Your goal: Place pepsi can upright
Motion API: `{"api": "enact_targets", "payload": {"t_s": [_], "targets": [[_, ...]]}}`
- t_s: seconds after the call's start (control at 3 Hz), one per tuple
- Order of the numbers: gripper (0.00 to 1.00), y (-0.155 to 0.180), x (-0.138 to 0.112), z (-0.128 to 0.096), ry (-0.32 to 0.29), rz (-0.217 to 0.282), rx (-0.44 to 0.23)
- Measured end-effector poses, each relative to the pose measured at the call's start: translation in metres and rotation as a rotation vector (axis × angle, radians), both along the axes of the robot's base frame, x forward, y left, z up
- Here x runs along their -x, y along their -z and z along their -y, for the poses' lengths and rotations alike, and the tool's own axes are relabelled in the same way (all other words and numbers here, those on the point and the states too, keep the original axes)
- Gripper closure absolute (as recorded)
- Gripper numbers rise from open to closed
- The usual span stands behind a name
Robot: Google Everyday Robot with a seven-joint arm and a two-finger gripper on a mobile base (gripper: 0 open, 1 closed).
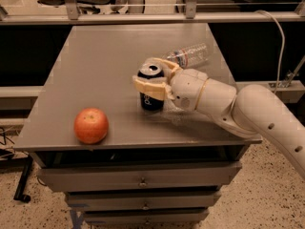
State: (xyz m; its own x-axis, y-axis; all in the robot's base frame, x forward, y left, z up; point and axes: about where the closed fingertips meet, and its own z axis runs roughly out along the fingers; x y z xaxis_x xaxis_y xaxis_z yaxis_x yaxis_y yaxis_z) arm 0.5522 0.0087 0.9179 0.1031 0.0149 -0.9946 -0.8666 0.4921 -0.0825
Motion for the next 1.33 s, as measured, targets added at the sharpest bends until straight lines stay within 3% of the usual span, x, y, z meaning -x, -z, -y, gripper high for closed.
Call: {"api": "enact_targets", "payload": {"t_s": [0.33,0.67,1.0,1.33], "targets": [[0.13,0.0,0.001,0.001,0.005,-0.001,0.001],[0.0,0.0,0.001,0.002,0.001,-0.012,0.006],[0.0,-0.003,0.004,0.006,-0.011,-0.029,0.033],[0.0,-0.017,0.01,0.036,-0.008,-0.047,0.093]]}}
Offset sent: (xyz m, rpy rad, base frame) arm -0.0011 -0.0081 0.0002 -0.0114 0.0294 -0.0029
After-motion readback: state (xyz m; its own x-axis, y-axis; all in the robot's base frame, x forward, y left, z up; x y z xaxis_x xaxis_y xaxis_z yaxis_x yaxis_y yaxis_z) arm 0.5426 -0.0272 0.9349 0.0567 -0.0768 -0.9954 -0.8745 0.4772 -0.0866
